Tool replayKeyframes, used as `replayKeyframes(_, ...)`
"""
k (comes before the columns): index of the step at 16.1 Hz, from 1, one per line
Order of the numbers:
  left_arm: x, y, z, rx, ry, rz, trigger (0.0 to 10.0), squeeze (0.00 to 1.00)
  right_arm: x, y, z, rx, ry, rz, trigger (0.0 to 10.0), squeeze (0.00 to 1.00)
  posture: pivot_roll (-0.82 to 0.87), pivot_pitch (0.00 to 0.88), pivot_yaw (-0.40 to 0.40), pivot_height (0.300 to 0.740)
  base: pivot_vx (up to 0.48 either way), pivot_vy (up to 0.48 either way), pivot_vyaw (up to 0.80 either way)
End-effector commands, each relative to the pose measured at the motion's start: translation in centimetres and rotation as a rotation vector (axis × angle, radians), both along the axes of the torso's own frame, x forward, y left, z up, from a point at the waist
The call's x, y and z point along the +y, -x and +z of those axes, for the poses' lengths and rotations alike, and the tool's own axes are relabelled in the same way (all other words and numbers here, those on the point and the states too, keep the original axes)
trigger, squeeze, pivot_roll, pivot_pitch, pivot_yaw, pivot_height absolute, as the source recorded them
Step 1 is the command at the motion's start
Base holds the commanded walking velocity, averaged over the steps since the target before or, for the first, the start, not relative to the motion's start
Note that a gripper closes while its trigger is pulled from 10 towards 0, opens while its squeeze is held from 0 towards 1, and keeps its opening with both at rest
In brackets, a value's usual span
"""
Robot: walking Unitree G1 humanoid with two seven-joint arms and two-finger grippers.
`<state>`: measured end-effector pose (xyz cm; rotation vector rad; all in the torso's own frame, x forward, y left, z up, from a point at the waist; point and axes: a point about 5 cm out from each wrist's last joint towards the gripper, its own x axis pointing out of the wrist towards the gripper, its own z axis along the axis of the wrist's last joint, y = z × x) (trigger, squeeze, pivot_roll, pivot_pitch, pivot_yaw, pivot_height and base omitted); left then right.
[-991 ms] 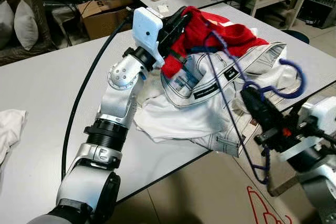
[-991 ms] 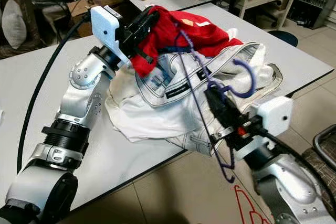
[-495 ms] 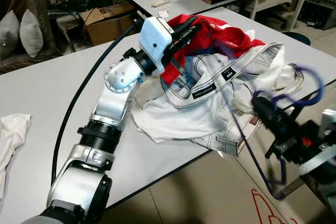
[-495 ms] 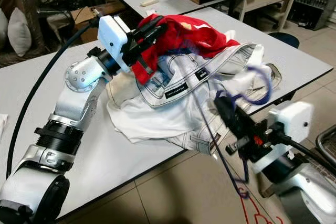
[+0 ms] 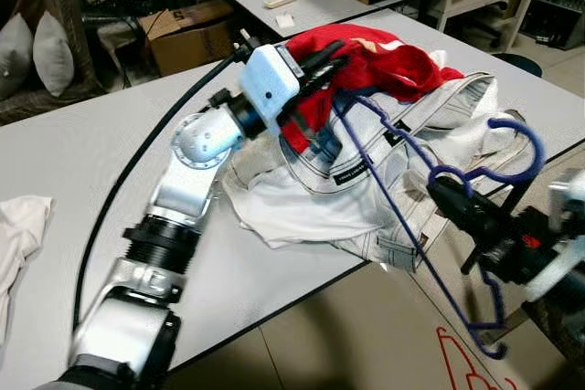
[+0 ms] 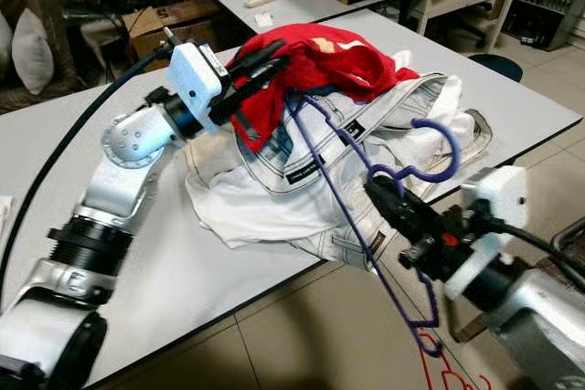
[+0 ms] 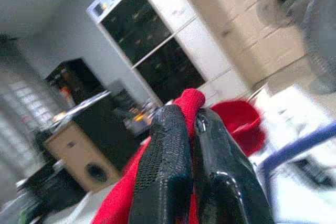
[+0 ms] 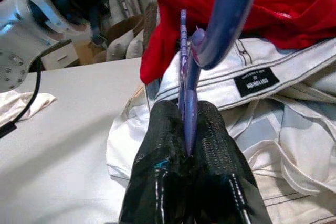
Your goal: Hang hanger
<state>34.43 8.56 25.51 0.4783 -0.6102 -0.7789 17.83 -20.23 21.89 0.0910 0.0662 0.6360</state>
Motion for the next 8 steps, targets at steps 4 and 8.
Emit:
replayKeyframes(4, 1.2, -1.0, -1.1, 0.010, -0.067, 0.095, 0.0, 0.00, -0.7, 2.0, 1.2, -0.015, 0.063, 0.081, 10.0, 0.00, -0.15, 0.036, 0.116, 0.740, 0.000, 0.000, 0.00)
replayKeyframes(8, 1.4, -1.2, -2.0, 0.045, -0.078, 0.085, 0.0, 0.00, -2.0, 2.8, 2.4, -0.033, 0.073, 0.079, 10.0, 0.00, -0.16, 0.025, 0.120, 0.740, 0.000, 0.000, 0.00)
